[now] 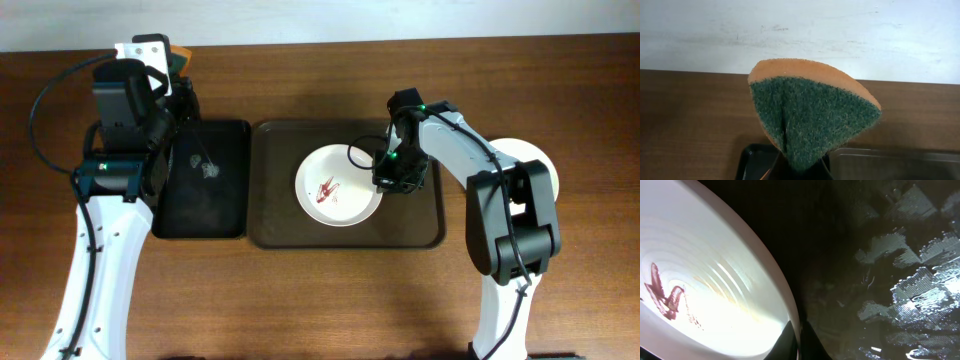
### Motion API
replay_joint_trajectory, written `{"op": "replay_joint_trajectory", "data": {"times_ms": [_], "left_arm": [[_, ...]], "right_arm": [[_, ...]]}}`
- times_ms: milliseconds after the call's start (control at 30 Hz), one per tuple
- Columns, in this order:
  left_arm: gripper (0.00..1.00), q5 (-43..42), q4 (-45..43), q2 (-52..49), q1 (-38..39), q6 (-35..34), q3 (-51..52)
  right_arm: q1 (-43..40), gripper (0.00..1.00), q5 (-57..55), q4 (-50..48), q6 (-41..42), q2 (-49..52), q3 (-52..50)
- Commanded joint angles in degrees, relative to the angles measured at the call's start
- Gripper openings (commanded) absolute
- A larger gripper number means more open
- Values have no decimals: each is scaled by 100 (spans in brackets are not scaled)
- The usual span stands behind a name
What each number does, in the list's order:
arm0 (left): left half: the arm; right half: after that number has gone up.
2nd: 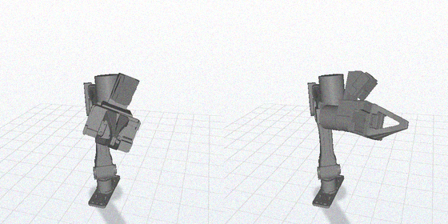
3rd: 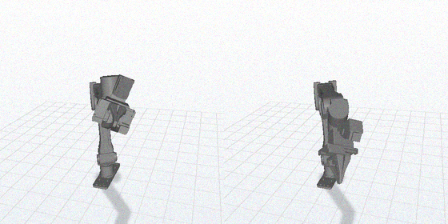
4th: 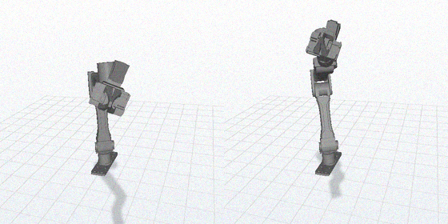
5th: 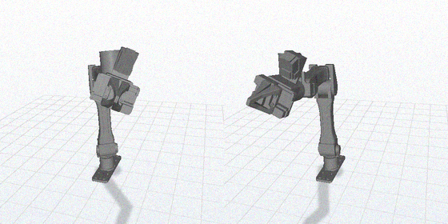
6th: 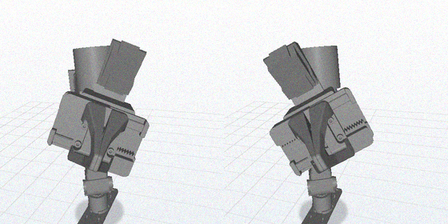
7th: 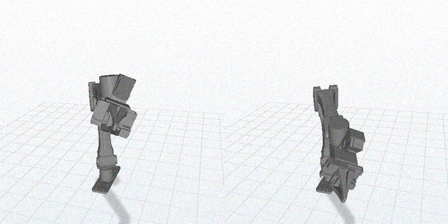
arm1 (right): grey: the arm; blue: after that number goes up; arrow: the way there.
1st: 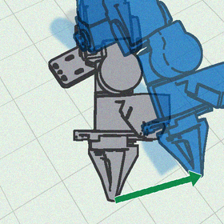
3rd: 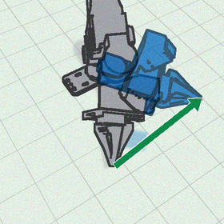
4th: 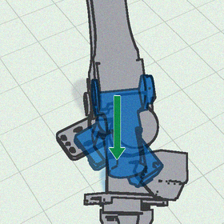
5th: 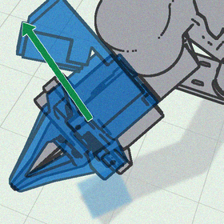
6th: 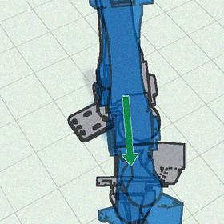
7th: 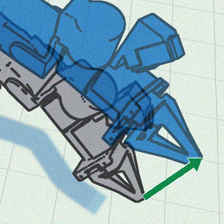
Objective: Clean dirty plates on tray and stack at the side
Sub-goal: 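Carry the sponge with the left gripper toward the sauce plate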
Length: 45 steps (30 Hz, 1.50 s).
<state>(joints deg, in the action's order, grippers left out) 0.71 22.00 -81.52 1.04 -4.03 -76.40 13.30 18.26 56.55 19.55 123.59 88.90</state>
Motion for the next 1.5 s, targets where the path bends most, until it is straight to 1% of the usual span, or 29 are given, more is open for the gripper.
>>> {"op": "replay_joint_trajectory", "data": {"times_ms": [0, 100, 267, 400, 500, 600, 733, 967, 1167, 1300, 1333, 1400, 1467], "left_arm": [[0, 57, 33, 151, -9, 109, -127], [0, 57, 212, 127, -9, 109, -127], [0, 55, 907, -264, -9, 107, -127], [0, 39, 1759, -1014, -9, 20, -127], [0, -63, 2076, -1449, -9, 22, -127], [0, -293, 2273, -1923, -9, 22, -127], [0, -527, 2396, -2286, -9, 22, -127], [0, -636, 2520, -2315, -9, 22, -127], [0, -1698, 2524, -2315, -9, 24, -127], [0, -3126, 2518, -2317, 7, 20, -127], [0, -3353, 2520, -2317, 28, -39, -127], [0, -3436, 2505, -2317, 136, -400, -127], [0, -3449, 2389, -2345, 332, -612, -127]], "right_arm": [[61, 4, -225, 28, 68, -55, -94], [61, 4, -225, 26, 68, -55, -94], [61, 4, -225, 28, 68, -55, -94], [61, 4, -223, 42, 68, -55, -94], [61, 4, -223, 52, 68, -55, -94], [61, 4, -223, 52, 68, -55, -94], [61, 4, -223, 59, 68, -55, -94], [61, 4, -221, 66, 68, -55, -94], [63, 4, -219, 103, 66, -55, -94], [63, 4, -216, 109, 68, -55, -94], [63, 4, -195, 109, 70, -55, -94], [63, 4, -35, 85, 74, -55, -94], [96, 4, 68, 22, 92, -55, -94]]}}
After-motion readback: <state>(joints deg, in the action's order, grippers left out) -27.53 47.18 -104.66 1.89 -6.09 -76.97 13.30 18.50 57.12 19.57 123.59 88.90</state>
